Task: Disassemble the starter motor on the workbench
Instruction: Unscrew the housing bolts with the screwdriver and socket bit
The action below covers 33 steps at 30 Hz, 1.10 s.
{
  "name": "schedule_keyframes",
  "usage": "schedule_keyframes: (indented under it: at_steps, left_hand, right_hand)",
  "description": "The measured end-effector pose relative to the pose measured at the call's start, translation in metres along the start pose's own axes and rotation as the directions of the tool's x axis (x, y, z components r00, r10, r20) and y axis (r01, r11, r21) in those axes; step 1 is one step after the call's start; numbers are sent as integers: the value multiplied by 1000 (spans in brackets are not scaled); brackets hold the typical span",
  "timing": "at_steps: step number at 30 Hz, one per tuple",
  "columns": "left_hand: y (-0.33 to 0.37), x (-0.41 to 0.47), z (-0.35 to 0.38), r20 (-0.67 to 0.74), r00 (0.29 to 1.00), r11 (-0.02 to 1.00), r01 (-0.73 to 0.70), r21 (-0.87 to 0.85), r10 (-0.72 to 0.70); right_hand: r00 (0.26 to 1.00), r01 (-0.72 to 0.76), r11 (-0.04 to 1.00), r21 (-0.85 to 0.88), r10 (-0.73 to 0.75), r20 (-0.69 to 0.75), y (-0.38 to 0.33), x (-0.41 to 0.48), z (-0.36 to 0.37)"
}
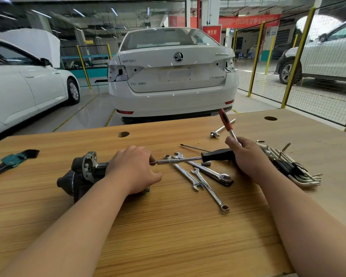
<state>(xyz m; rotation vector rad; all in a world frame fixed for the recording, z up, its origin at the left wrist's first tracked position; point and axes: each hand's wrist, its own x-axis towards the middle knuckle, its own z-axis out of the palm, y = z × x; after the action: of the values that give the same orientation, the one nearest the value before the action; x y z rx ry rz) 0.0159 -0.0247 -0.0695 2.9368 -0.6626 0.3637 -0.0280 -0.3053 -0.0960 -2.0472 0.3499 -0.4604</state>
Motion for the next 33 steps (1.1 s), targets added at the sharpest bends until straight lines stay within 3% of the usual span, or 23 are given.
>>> schedule_keyframes:
  at_steps: [5,10,17,19,23,30,31,33]
  left_hand:
    - [0,0,0,-4,1000,1000,-1,8,1]
    - [0,0,1,-4,1000,1000,-3,10,3]
    - [0,0,1,1,1000,1000,-11,21,11]
    - [0,0,1,-1,1000,1000,-10,14,10]
    - [-1,0,0,3,1000,1000,-10,2,10]
    - [-1,0,-1,9,1000,1000,-7,-20,7]
    - [-1,0,-1,10,1000,1000,-8,-18,8]
    - [-1,-1,-2,11,1000,1000,-10,-19,10]
  right_hand:
    - [1000,-26,1000,-7,26,9,2,1,-1]
    - [998,-50,978,202,42,43,-1,-1,-2]
    - [993,-109,928,356,85,81,0,-2,0]
    - [983,-174,863,475,121,142,0,-1,-1]
    - [944,-325,601,730,153,294,-3,3,-2]
    - [913,-406,298,864,166,372,-8,-1,-1]
    - [911,-411,298,861,172,375,-8,-2,0]
    - [914,-407,466,786,211,348,-7,-2,1]
